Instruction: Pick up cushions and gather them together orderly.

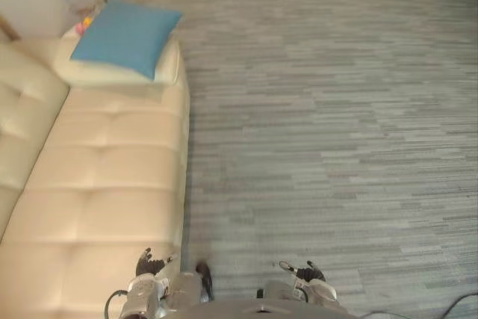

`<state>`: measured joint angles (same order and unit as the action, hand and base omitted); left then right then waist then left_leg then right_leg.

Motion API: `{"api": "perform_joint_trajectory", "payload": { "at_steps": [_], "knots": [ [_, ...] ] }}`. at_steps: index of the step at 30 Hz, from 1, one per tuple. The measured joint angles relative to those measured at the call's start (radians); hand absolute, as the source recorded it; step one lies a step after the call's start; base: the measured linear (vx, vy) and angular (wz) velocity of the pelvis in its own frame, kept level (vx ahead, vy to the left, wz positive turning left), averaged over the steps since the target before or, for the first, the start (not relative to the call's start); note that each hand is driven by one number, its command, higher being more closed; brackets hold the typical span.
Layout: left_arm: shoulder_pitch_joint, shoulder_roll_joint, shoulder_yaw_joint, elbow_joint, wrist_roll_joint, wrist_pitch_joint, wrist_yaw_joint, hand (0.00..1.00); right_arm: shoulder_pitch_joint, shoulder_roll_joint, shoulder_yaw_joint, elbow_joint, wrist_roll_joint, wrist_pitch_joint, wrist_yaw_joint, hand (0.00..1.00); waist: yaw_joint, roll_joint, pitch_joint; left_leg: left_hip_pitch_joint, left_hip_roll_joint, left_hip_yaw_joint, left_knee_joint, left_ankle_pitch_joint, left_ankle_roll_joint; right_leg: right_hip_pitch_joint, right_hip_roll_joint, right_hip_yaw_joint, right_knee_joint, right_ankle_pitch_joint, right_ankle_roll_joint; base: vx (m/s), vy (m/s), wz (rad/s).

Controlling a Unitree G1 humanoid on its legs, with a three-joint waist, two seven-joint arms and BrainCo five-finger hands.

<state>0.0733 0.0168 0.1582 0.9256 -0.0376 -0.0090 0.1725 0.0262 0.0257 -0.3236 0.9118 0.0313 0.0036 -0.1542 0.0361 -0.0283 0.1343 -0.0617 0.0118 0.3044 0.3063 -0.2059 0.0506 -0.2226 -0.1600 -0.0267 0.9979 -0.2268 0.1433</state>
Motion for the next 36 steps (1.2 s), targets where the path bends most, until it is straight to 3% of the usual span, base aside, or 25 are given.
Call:
{"api": "perform_joint_trajectory", "payload": {
  "at_steps": [1,2,4,6,8,10,11,12,13,14,15,16,17,18,20,23,25,27,28,29,31,33,34,35,36],
  "knots": [
    [-0.008,-0.001,-0.012,-0.001,0.0,0.002,0.002,0.0,-0.008,0.0,0.004,-0.003,0.0,-0.001,0.0,0.0,-0.001,0.007,0.005,0.075,0.001,0.0,-0.043,-0.02,-0.005,-0.032,-0.023,-0.078,0.034,-0.022,-0.048,0.53,0.114,0.04],
    [-0.01,-0.002,-0.012,0.0,-0.001,0.003,0.003,0.0,-0.013,0.001,0.005,-0.002,0.0,-0.001,0.0,0.0,-0.003,0.007,0.004,0.099,0.002,0.0,-0.059,-0.021,-0.006,-0.047,-0.03,-0.104,0.025,-0.031,-0.058,0.51,0.032,-0.05],
    [-0.013,-0.003,-0.025,0.018,-0.001,0.006,0.003,0.0,-0.03,-0.005,0.004,0.009,0.0,0.0,0.0,0.0,-0.015,0.012,0.007,0.171,0.017,-0.001,-0.119,-0.02,-0.008,-0.087,-0.025,-0.201,-0.127,-0.068,-0.081,0.45,-0.028,0.08],
    [-0.032,-0.007,-0.033,0.033,-0.001,0.008,0.003,0.0,-0.041,-0.018,0.003,0.009,0.0,0.0,0.001,0.0,-0.021,0.025,0.017,0.215,0.039,-0.007,-0.161,-0.02,-0.008,-0.133,-0.001,-0.235,-0.338,-0.043,-0.095,0.37,-0.093,0.11],
    [-0.04,-0.012,-0.035,0.041,0.0,0.008,0.002,0.0,-0.051,-0.037,-0.002,0.012,0.001,0.0,-0.001,0.0,-0.041,0.046,0.038,0.26,0.069,-0.04,-0.197,-0.04,-0.041,-0.163,0.036,-0.194,-0.626,0.099,-0.085,0.42,-0.172,0.32],
    [-0.033,-0.003,-0.03,0.051,0.0,0.008,0.002,0.0,-0.048,-0.028,-0.031,0.026,0.006,0.0,-0.001,0.0,-0.052,0.013,0.048,0.301,0.049,-0.091,-0.214,-0.066,-0.076,-0.159,0.023,-0.094,-0.82,0.217,-0.056,0.5,-0.28,0.62],
    [-0.034,0.003,-0.02,0.055,0.0,0.007,0.002,0.0,-0.048,-0.034,-0.052,0.035,0.008,0.002,-0.001,0.0,-0.056,0.006,0.049,0.334,0.056,-0.128,-0.209,-0.088,-0.08,-0.16,0.028,-0.078,-0.763,0.317,-0.061,0.52,-0.329,0.59],
    [-0.038,-0.004,-0.013,0.061,0.0,0.007,0.001,0.0,-0.052,-0.039,-0.053,0.039,0.007,0.002,0.0,0.0,-0.061,0.018,0.054,0.344,0.067,-0.146,-0.197,-0.089,-0.079,-0.164,0.029,-0.085,-0.716,0.323,-0.068,0.5,-0.332,0.41],
    [-0.036,-0.032,0.004,0.067,0.001,0.007,0.001,0.0,-0.052,-0.056,-0.065,0.038,0.001,0.0,-0.001,0.0,-0.049,0.056,0.051,0.334,0.103,-0.191,-0.115,-0.082,-0.075,-0.171,0.041,-0.109,-0.628,0.261,-0.094,0.48,-0.313,0.26],
    [-0.032,-0.046,0.016,0.062,0.001,0.006,0.002,0.0,-0.052,-0.057,-0.083,0.034,0.002,0.0,-0.001,0.0,-0.044,0.079,0.048,0.277,0.134,-0.226,0.009,-0.072,-0.083,-0.158,0.049,-0.13,-0.6,0.22,-0.11,0.57,-0.374,0.34],
    [-0.031,-0.049,0.023,0.047,0.001,0.007,0.003,0.0,-0.051,-0.054,-0.083,0.022,0.002,0.001,-0.001,0.0,-0.051,0.088,0.047,0.198,0.157,-0.264,0.184,-0.032,-0.112,-0.137,0.053,-0.155,-0.58,0.178,-0.118,0.48,-0.311,0.35],
    [-0.031,-0.051,0.028,0.041,0.001,0.008,0.003,0.0,-0.047,-0.051,-0.082,0.014,0.002,0.002,-0.001,0.0,-0.055,0.09,0.048,0.152,0.166,-0.283,0.278,0.009,-0.131,-0.119,0.056,-0.169,-0.577,0.163,-0.119,0.47,-0.282,0.41],
    [-0.027,-0.06,0.038,0.017,0.0,0.008,0.003,0.0,-0.034,-0.046,-0.07,0.006,0.002,0.003,-0.003,0.0,-0.047,0.086,0.051,0.058,0.194,-0.311,0.492,0.104,-0.175,-0.074,0.072,-0.18,-0.578,0.132,-0.141,0.49,-0.244,0.1],
    [-0.022,-0.059,0.036,-0.008,-0.001,0.007,0.002,0.0,-0.032,-0.046,-0.057,0.006,0.006,0.003,-0.007,0.0,-0.029,0.091,0.053,-0.005,0.216,-0.285,0.638,0.105,-0.175,-0.022,0.088,-0.179,-0.59,0.104,-0.159,0.48,-0.211,-0.04],
    [-0.023,-0.057,0.035,-0.021,-0.002,0.007,0.002,0.0,-0.032,-0.045,-0.035,0.005,0.012,0.004,-0.011,0.0,-0.025,0.086,0.058,-0.087,0.226,-0.218,0.752,0.068,-0.139,0.082,0.101,-0.179,-0.641,0.067,-0.171,0.45,-0.117,-0.01],
    [-0.016,-0.053,0.021,-0.051,-0.022,0.004,0.002,0.0,-0.024,-0.043,-0.034,0.01,0.013,0.022,-0.028,0.0,0.003,0.085,0.059,-0.194,0.21,-0.074,0.628,0.003,-0.108,0.221,0.093,-0.18,-0.75,0.052,-0.157,0.45,-0.004,-0.01],
    [-0.012,-0.044,0.016,-0.051,-0.022,0.003,0.002,0.0,-0.032,-0.037,-0.041,0.012,0.014,0.025,-0.029,0.0,0.012,0.084,0.059,-0.215,0.164,0.004,0.294,0.005,-0.098,0.279,0.07,-0.181,-0.795,0.038,-0.13,0.43,0.117,-0.1],
    [0.004,-0.045,0.013,-0.043,-0.019,0.003,0.004,0.0,-0.029,-0.038,-0.043,0.016,0.011,0.026,-0.029,0.0,0.02,0.093,0.054,-0.194,0.101,-0.005,-0.077,0.13,-0.11,0.335,0.058,-0.177,-0.837,0.01,-0.089,0.54,0.211,-0.13],
    [0.008,-0.047,0.017,-0.042,-0.029,0.002,0.004,0.0,-0.029,-0.04,-0.04,0.021,0.01,0.027,-0.029,0.0,0.031,0.092,0.051,-0.187,0.095,-0.009,-0.096,0.223,-0.102,0.357,0.058,-0.166,-0.853,0.002,-0.075,0.44,0.185,-0.24],
    [0.003,-0.047,0.013,-0.04,-0.027,0.001,0.006,0.0,-0.034,-0.037,-0.037,0.031,0.01,0.027,-0.029,0.0,0.038,0.079,0.046,-0.177,0.073,-0.002,-0.1,0.241,-0.047,0.377,0.051,-0.151,-0.875,-0.001,-0.072,0.48,0.157,-0.09],
    [-0.015,-0.014,0.002,-0.022,-0.019,0.001,0.007,0.0,-0.059,-0.022,-0.03,0.069,0.006,0.03,-0.027,0.0,0.026,0.034,0.036,-0.194,0.03,-0.001,-0.017,0.168,0.02,0.411,0.003,-0.13,-0.892,0.048,-0.061,0.58,0.178,0.18],
    [-0.016,-0.008,0.007,-0.019,-0.02,0.0,0.01,0.0,-0.061,-0.027,-0.03,0.073,0.0,0.029,-0.027,0.0,0.028,0.031,0.034,-0.183,0.031,0.002,0.064,0.1,0.032,0.408,-0.008,-0.081,-0.804,0.067,-0.037,0.54,0.221,0.05],
    [-0.014,-0.008,0.0,0.0,-0.019,0.002,0.017,0.0,-0.065,-0.034,-0.025,0.09,-0.002,0.024,-0.027,0.0,0.028,0.036,0.028,-0.126,0.031,0.001,0.068,0.038,0.028,0.355,-0.012,-0.046,-0.608,0.079,0.007,0.52,0.219,-0.07],
    [-0.015,-0.008,-0.007,0.011,-0.019,0.002,0.017,0.0,-0.065,-0.034,-0.015,0.093,-0.004,0.024,-0.027,0.0,0.023,0.034,0.024,-0.101,0.03,0.0,0.06,0.016,0.027,0.313,-0.019,-0.031,-0.49,0.1,0.049,0.48,0.175,0.0],
    [-0.015,0.006,-0.018,0.023,-0.02,0.003,0.016,0.0,-0.064,-0.029,0.005,0.094,-0.019,0.023,-0.023,0.0,0.013,0.024,0.027,-0.06,0.022,-0.005,0.056,0.001,0.028,0.232,-0.028,0.0,-0.282,0.131,0.116,0.46,0.121,0.19]
  ]
}}
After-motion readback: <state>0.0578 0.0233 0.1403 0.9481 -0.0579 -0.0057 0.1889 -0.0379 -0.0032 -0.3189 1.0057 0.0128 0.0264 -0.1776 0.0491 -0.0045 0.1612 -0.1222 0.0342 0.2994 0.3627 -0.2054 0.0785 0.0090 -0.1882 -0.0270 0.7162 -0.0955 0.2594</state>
